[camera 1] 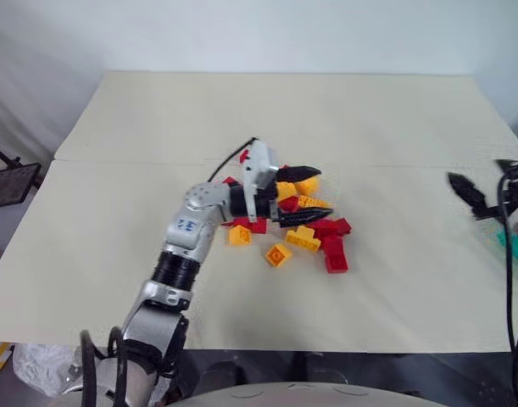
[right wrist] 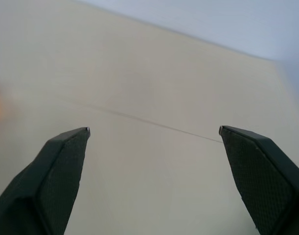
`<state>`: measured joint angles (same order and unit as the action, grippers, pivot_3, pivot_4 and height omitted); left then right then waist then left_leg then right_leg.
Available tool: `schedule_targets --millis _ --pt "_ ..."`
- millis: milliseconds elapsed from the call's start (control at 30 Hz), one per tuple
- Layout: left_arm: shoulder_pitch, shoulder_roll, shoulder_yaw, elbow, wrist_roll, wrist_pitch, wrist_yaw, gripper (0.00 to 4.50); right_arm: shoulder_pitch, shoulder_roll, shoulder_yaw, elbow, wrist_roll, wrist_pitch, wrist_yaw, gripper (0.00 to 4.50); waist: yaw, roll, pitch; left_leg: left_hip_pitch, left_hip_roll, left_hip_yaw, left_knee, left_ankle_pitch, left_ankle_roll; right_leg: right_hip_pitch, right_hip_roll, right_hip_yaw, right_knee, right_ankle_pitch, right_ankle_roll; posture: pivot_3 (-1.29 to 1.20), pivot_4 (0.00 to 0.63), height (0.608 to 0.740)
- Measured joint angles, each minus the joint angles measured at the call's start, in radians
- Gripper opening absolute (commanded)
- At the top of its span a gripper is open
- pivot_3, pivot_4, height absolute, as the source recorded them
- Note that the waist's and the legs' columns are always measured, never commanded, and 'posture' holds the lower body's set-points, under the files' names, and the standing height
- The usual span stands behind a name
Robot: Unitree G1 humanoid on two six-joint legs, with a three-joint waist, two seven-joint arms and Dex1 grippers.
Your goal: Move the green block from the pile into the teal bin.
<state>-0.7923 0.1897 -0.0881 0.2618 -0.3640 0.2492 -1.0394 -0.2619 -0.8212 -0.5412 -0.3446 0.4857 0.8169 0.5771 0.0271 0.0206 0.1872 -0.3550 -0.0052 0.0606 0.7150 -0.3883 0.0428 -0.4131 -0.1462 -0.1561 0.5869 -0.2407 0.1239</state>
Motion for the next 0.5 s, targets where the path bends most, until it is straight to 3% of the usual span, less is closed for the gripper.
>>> schedule_targets --millis 133,233,500 --pt "0.090 0.176 0.074 -0.091 -0.041 0.074 -0.029 4.50 0.031 -0.117 0.197 -0.033 0.041 -0.108 0.277 4.43 -0.004 -0.001 0.001 0.000 0.000 0.000 -0.001 0.000 0.000 0.000 0.001 0.000 -0.001 0.000 0.000 0.00 0.150 0.740" --pt "0.148 0.314 0.130 -0.103 -0.058 0.062 -0.084 4.50 0.010 -0.124 0.307 0.078 0.007 -0.226 0.401 4.43 -0.001 -0.003 0.002 0.000 -0.001 0.000 0.000 -0.001 0.000 0.001 0.000 -0.001 -0.002 0.000 0.001 0.00 0.150 0.740" --pt "0.435 0.562 0.296 -0.144 -0.065 0.015 -0.140 4.50 -0.003 -0.167 0.352 0.328 -0.055 -0.434 0.617 4.43 -0.003 -0.004 0.002 0.000 -0.001 -0.001 -0.001 -0.001 0.000 0.001 0.000 -0.002 -0.004 0.001 0.001 0.00 0.150 0.740"
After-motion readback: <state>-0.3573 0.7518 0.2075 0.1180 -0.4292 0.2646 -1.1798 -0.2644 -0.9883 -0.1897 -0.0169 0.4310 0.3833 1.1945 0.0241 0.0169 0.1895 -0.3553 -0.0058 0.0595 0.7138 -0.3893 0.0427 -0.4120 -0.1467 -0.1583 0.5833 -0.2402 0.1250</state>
